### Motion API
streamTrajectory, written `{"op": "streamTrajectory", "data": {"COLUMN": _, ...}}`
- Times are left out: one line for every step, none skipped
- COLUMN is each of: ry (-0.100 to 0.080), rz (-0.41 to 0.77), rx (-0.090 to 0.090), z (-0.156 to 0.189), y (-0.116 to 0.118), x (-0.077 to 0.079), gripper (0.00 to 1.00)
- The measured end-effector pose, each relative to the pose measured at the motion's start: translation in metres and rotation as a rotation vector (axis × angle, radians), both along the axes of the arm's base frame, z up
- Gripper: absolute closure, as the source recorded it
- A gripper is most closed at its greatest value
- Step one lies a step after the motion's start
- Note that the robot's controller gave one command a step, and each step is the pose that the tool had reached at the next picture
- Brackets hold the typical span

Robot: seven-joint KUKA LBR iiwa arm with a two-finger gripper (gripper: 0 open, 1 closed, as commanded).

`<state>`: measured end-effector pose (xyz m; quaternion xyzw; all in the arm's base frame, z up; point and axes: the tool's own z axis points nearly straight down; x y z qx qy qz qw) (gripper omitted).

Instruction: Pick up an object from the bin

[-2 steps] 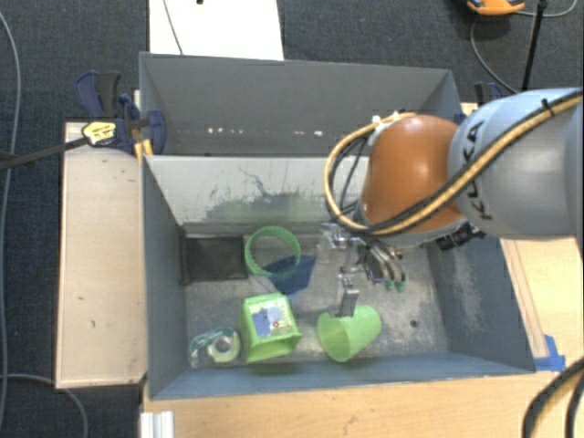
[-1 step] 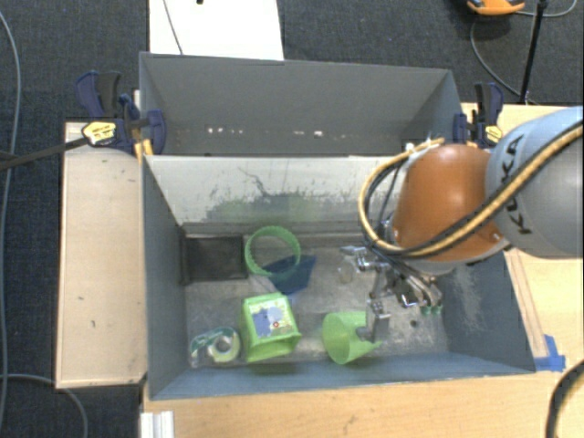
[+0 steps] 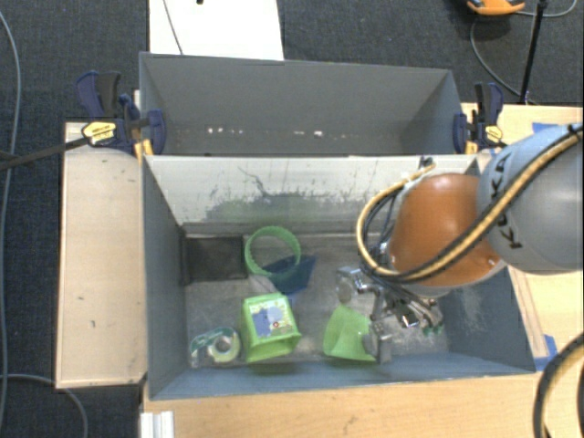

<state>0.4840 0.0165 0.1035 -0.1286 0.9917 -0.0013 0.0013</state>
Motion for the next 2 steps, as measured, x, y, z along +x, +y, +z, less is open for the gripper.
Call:
{"op": "streamTrajectory", "data": {"ry": -0.003, "rz": 0.179, "rx": 0.004, "z": -0.017, "y": 0.010, "x": -0.004, "gripper": 0.00}}
{"op": "streamTrajectory", "data": {"ry": -0.005, "rz": 0.496, "rx": 0.000, "z": -0.033, "y": 0.032, "x": 0.002, "gripper": 1.00}}
